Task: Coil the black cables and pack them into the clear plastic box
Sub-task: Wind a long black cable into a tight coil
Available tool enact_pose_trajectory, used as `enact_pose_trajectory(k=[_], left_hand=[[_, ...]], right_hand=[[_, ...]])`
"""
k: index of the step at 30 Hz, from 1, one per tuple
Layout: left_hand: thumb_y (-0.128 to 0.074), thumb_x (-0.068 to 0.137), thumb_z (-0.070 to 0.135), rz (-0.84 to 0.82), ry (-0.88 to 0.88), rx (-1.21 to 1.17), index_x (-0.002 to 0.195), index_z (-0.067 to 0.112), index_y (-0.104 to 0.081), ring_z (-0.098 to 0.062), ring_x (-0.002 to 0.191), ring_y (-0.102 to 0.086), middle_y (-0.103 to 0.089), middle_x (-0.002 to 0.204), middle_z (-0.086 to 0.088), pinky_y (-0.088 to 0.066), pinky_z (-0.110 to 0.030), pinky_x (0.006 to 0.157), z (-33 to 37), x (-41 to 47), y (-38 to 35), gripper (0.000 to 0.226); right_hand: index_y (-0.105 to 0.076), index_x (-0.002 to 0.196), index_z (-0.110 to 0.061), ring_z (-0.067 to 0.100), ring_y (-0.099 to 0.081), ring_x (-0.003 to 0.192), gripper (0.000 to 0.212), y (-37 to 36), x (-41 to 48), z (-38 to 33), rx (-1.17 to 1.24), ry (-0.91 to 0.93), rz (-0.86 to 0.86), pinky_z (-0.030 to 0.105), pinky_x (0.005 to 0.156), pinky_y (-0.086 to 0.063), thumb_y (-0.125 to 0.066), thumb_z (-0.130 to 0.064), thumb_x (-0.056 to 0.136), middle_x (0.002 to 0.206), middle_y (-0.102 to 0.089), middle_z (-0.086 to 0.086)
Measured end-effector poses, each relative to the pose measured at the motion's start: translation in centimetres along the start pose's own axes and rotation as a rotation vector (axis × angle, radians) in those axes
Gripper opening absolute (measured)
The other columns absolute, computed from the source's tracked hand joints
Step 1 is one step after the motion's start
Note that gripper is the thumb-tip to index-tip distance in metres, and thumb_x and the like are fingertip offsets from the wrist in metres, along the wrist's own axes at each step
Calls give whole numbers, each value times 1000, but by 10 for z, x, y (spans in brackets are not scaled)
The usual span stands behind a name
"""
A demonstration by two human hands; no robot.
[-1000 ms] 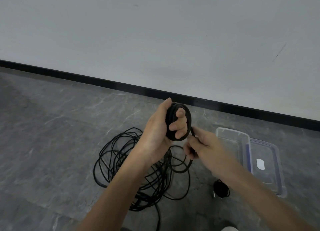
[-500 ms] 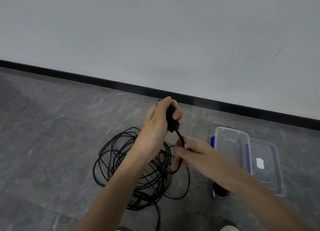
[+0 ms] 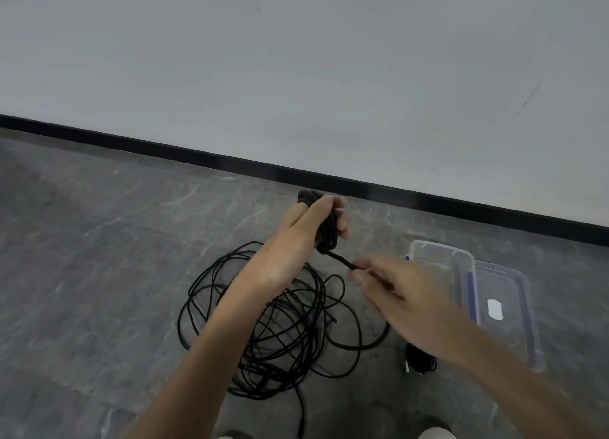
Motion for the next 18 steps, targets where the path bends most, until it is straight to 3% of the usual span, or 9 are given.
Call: enact_pose_trajectory(k=[4, 7, 11, 15, 17, 18], left_hand=[[-40, 92, 39, 71, -24, 142, 102, 20, -58, -15, 86, -62, -62, 75, 9, -44, -42, 97, 2, -1, 6, 28], [-38, 103, 35, 100, -40, 261, 102, 23, -58, -16, 94, -62, -62, 76, 13, -43, -39, 101, 4, -2, 6, 23], [-36, 104, 27, 119, -41, 290, 103, 20, -58, -9, 90, -61, -61, 76, 13, -44, -26, 95, 5, -3, 6, 23], [-38, 103, 23, 42, -38, 488, 94, 4, -62, -8, 87, -56, -59, 86, 8, -42, -21, 87, 1, -3, -9, 32], [-35, 103, 25, -19, -17, 641, 109, 3, -61, -18, 81, -51, -57, 90, -1, -39, -23, 76, -4, -5, -19, 35], [-35, 103, 23, 14, -9, 571, 118, 3, -57, -19, 78, -50, -56, 90, -5, -41, -25, 72, -8, -4, -14, 34]], right_hand=[[-67, 94, -17, 17, -53, 55, 22, -3, 4, -8, -41, 60, 17, 25, 49, -39, -47, -26, 97, 59, -57, 3], [-66, 95, -11, 16, -57, 57, 23, -10, 5, -14, -51, 102, -14, 27, 51, -44, -48, -24, 98, 65, -62, 3], [-65, 95, -9, 21, -58, 60, 20, -13, 4, -15, -41, 105, -16, 36, 57, -43, -49, -20, 98, 70, -65, 7], [-68, 92, -12, 15, -55, 59, 20, -2, 4, -14, -147, 156, 36, 22, 51, -42, -50, -19, 97, 62, -60, -5], [-66, 95, -12, 15, -54, 62, 23, -7, 1, -12, -234, 177, -8, 27, 58, -44, -47, -23, 98, 66, -60, -5], [-65, 97, -12, 15, -54, 62, 26, -10, -1, -11, -270, 188, -25, 29, 61, -44, -44, -27, 99, 68, -60, -4]])
Point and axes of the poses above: each hand's wrist, its own x-axis towards the middle knuckle, its own y-axis out of the back of the hand, z = x × y, the point moved 10 cm from there along x, towards the middle knuckle
